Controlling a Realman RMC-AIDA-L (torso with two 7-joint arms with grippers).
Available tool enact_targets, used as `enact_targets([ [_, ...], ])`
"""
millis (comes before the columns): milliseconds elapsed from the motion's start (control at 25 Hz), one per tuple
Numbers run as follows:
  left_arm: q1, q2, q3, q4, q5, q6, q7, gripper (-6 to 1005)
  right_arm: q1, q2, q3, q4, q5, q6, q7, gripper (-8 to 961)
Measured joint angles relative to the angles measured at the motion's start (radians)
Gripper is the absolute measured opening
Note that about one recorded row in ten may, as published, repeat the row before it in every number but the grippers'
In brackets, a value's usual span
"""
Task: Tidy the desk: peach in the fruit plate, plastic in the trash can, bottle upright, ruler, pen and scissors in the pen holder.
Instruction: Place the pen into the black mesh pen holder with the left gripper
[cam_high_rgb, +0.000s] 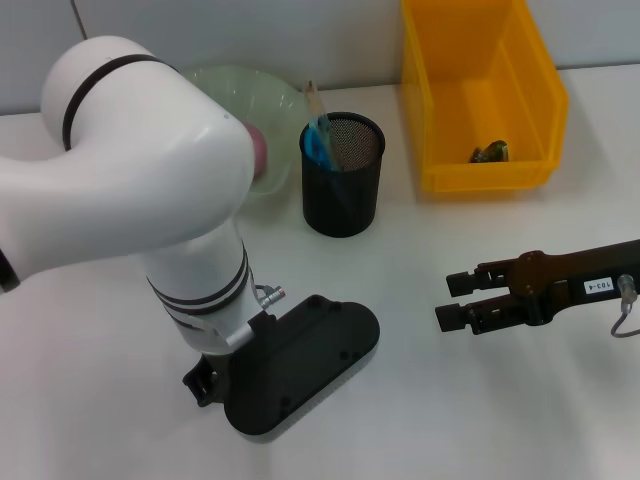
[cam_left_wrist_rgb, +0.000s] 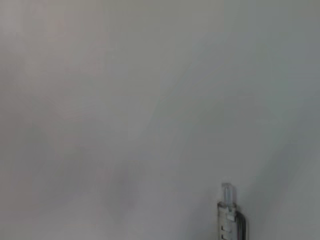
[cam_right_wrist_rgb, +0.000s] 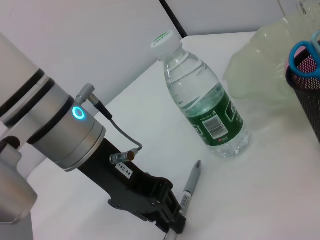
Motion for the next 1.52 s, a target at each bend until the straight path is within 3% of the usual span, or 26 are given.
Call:
enact_targets([
  [200,0.002,0.000,0.000,0.002,0.000,0.002,0.000,205,-0.001,0.000,0.000,0.000,0.000,0.000,0.000,826],
  [360,0.013,0.000,-0.078,0.093,-0.001,0.066,-0.026,185,-0.003,-0.001,0.000,0.000,0.000,-0.003,0.000,826],
  [400,0.025,0.000,-0.207,0.162,-0.034,0.146,-0.034,185,-0.003,-0.001,0.000,0.000,0.000,-0.005,0.001,826],
  [440,0.034,0.001,-0.272,0.193,-0.060,0.184,-0.039,186,-0.003,-0.002,0.000,-0.001,0.000,-0.008,0.000,826],
  [520,0.034,0.001,-0.272,0.193,-0.060,0.184,-0.039,187,-0.003,-0.002,0.000,-0.001,0.000,-0.008,0.000,826],
  [600,0.066,0.005,-0.492,0.282,-0.173,0.302,-0.084,188,-0.003,-0.002,0.000,-0.002,-0.001,-0.009,-0.003,826],
  [640,0.076,0.005,-0.533,0.294,-0.202,0.315,-0.106,189,-0.003,-0.002,0.000,-0.002,-0.003,-0.009,-0.004,826],
  [720,0.076,0.005,-0.533,0.294,-0.202,0.315,-0.106,190,-0.003,-0.002,-0.001,-0.003,-0.011,-0.009,-0.005,826],
  [760,0.091,0.006,-0.593,0.302,-0.237,0.322,-0.137,191,-0.003,-0.002,-0.001,-0.005,-0.016,-0.010,-0.006,826],
  [800,0.130,0.006,-0.709,0.303,-0.331,0.316,-0.208,191,-0.003,-0.002,-0.001,-0.006,-0.022,-0.010,-0.007,826],
  [1040,0.243,0.008,-0.878,0.324,-0.585,0.259,-0.332,195,-0.010,-0.001,0.000,-0.011,-0.036,-0.008,-0.032,826],
  [1240,0.399,0.007,-0.879,0.317,-0.875,0.120,-0.366,198,-0.012,0.000,0.000,-0.011,-0.038,-0.003,-0.064,826],
  [1280,0.399,0.007,-0.879,0.317,-0.875,0.120,-0.366,198,-0.012,0.000,0.000,-0.011,-0.041,-0.004,-0.070,826],
  [1480,0.565,0.006,-0.729,0.230,-1.258,-0.028,-0.231,201,-0.025,0.003,0.000,-0.027,-0.051,-0.013,-0.098,826],
  [1520,0.575,0.006,-0.704,0.219,-1.280,-0.045,-0.209,202,-0.031,0.005,0.000,-0.035,-0.052,-0.016,-0.105,826],
])
